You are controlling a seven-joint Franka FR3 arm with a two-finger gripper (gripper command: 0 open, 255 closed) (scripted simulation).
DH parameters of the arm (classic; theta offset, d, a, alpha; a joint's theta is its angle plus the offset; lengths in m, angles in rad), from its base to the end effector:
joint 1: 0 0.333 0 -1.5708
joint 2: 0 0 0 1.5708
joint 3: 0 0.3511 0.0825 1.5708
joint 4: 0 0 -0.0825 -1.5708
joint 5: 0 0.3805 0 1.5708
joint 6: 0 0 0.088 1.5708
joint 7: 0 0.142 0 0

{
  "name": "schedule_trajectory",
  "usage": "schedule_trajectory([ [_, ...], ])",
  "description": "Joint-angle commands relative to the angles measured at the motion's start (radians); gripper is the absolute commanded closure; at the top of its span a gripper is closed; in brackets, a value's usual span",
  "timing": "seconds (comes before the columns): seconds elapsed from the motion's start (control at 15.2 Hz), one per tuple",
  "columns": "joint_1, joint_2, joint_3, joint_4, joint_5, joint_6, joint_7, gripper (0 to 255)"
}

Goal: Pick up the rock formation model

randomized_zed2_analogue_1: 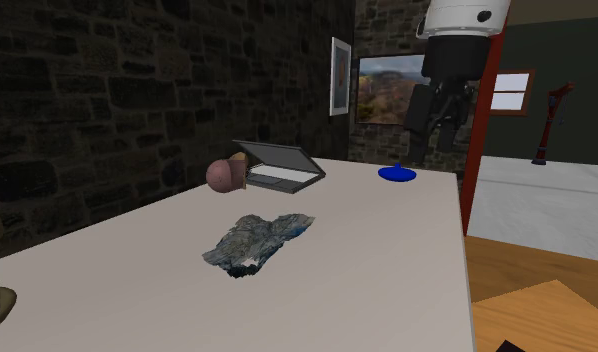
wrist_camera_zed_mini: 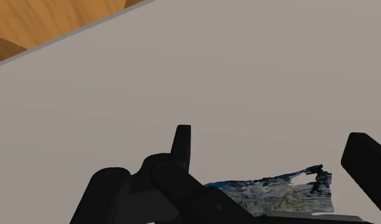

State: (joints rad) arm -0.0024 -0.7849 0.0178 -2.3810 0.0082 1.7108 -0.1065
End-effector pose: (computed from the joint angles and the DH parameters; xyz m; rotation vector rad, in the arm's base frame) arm 0.2963 0.0072 0.5815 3.1213 0.1824 0.1788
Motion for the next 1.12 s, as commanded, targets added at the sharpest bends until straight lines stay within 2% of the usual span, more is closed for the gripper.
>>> schedule_trajectory([
  [0.0, 0.0, 0.0, 0.0, 0.0, 0.0, 0.0, 0.0, 0],
  [0.53, 0.032, 0.314, 0.153, 0.144, -0.039, 0.073, 0.098, 0],
  [1.06, 0.058, 0.655, 0.284, 0.353, -0.153, 0.077, 0.222, 0],
])
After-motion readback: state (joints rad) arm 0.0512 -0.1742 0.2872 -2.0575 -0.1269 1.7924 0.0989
